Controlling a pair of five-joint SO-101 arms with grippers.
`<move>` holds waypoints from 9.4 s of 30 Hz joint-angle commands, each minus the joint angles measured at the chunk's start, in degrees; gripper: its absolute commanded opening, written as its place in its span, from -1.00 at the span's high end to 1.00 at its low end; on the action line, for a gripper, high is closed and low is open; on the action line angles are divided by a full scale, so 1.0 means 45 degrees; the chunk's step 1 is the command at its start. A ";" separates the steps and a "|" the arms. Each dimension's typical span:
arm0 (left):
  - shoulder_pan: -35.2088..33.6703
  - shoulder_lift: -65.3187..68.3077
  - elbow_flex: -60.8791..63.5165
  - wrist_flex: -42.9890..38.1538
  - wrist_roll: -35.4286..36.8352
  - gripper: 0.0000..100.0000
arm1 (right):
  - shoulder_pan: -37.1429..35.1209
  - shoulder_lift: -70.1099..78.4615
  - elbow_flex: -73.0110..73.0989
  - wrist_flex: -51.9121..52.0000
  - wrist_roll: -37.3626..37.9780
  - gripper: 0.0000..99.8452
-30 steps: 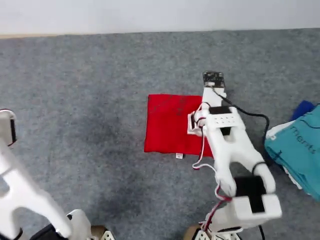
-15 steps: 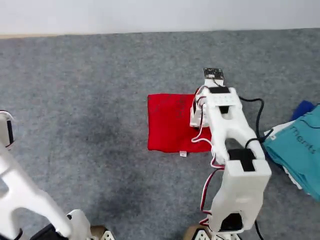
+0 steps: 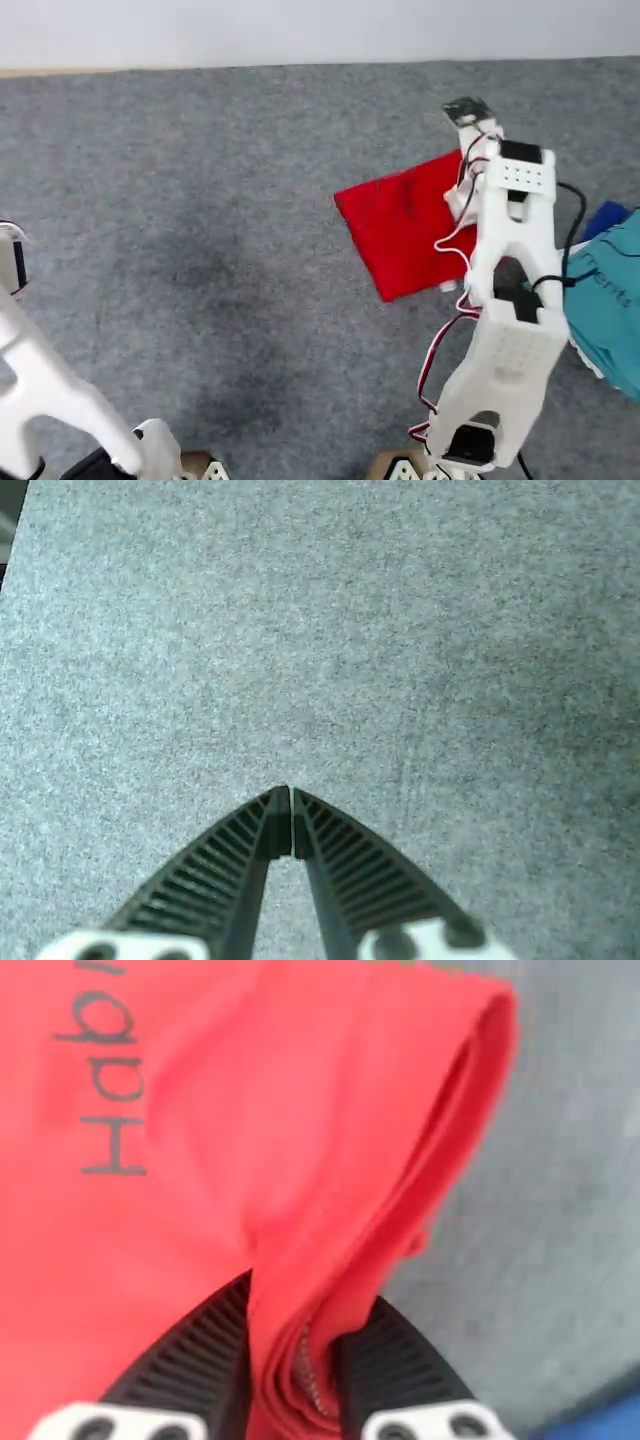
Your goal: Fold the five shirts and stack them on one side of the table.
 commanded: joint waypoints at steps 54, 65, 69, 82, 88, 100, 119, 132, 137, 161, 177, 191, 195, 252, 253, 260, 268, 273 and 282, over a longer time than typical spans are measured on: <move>-0.0059 -0.0371 0.0987 0.0254 -0.0117 0.99 | -0.2295 0.3214 -0.5275 0.4054 -1.8716 0.29; 0.0020 -0.0332 0.0987 0.0215 -0.0137 0.99 | -0.2295 0.2842 -0.8303 0.7082 -1.8696 0.29; 0.0020 -0.0332 0.0987 0.0215 -0.0137 0.99 | -0.2237 0.2940 -0.8303 0.7277 -1.8696 0.29; 0.0000 -0.0332 0.1026 0.0215 -0.0137 0.99 | -0.2081 0.6281 -0.8400 0.5773 -1.9145 0.29; 0.0000 -0.0332 0.1026 0.0215 -0.0137 0.99 | -0.2081 0.7062 -0.8400 0.5382 -1.9126 0.32; 0.0000 -0.0293 0.1026 0.0215 -0.0137 0.99 | -0.1045 0.7160 -1.0061 0.5968 -1.6938 0.99; 0.0020 -0.0332 0.0987 -0.0039 -0.1192 0.99 | 0.0674 -0.0928 -0.7072 0.7414 -1.4535 0.98; 0.0039 -0.0352 0.0967 -0.0039 -0.1231 0.99 | 0.3468 -0.6007 -0.3009 0.7375 -1.1233 0.98; 0.0039 -0.0352 0.0967 -0.0039 -0.1231 0.99 | 0.4640 -0.5968 -0.2989 0.7375 -1.0061 0.98; 0.0039 -0.0352 0.0967 0.0020 -0.1231 0.99 | 0.9172 -0.3937 -0.2989 0.7375 -0.5255 0.98; 0.0020 -0.0352 0.0987 0.0039 -0.1231 0.99 | 1.0383 -0.4386 -0.3028 0.7375 -0.4825 0.98; 0.0039 -0.0352 0.1045 0.0215 -0.1231 0.99 | 1.0032 -0.4327 -0.3282 0.7375 -0.4943 0.44; 0.0039 -0.0352 0.1045 0.0215 -0.1231 0.99 | 0.9368 -0.5851 -0.3184 0.7394 -0.4943 0.51; 0.0039 -0.0254 0.1045 0.0156 -0.1250 0.99 | 0.6144 -0.2354 0.1192 -0.1788 -0.4845 0.98; 0.0039 -0.0254 0.1045 0.0137 -0.1250 0.99 | 0.6105 -0.2589 0.1055 -0.1514 -0.4845 0.98; 0.0410 -0.0234 0.1045 0.0137 -0.1250 0.99 | 0.6711 -0.4523 0.0488 -0.0420 -0.4786 0.98; 0.1348 -0.0234 0.1045 0.0137 -0.1211 0.99 | 0.7297 -0.5558 0.0488 0.3292 -0.4825 0.98; 0.1407 -0.0234 0.1045 0.0137 -0.1211 0.99 | 0.6496 -0.4718 0.1094 0.5284 -0.4884 0.98; 0.1407 -0.0254 0.1045 0.0137 -0.1211 0.99 | 0.5070 -0.2667 0.0625 0.5773 -0.4884 0.98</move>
